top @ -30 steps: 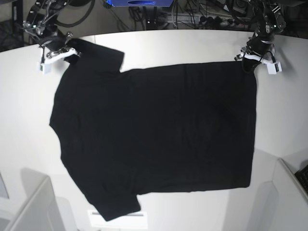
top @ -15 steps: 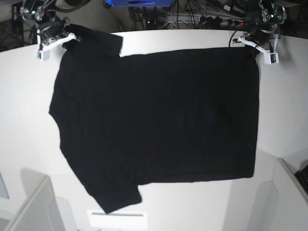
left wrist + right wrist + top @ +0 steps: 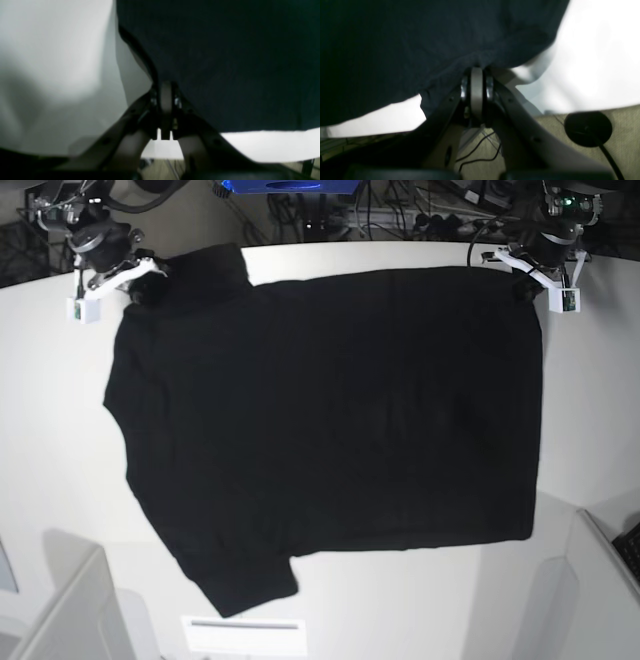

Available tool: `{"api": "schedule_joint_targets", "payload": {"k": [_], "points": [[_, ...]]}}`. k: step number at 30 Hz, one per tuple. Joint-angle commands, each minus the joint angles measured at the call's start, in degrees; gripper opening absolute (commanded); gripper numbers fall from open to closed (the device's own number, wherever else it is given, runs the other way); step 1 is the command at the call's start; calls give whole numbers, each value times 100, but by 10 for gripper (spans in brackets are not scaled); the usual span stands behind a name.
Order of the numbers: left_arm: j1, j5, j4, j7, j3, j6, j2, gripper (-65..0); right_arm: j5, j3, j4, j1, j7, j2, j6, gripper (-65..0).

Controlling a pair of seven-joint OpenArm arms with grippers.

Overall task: Fold the T-shirt properly
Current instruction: 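Lift the shoulder corners and pull them toward the robot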

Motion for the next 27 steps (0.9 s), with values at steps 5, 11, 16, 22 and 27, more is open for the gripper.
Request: {"api": "schedule_joint_targets", "payload": {"k": [5,11,16,22,27], "points": [[-170,-47,113,-62,-29,1,51,-650,78,44,106,216,80,125,43,-650],[-320,-65,113,-53,-29,10,104,-650,70,18,97,567,71,195,34,-650],[-408,-654,69,-53,-143,19,87,-650,61,44,79,1077,-544,195,34,-650],[-601,-777,34,105,-275,27,95,-650,52,44,71,1587,-861,195,25,-650],[-847,-777,-19,519,-591,27,183,-650,52,0,62,1948,-1037,195,-291,-650]]}}
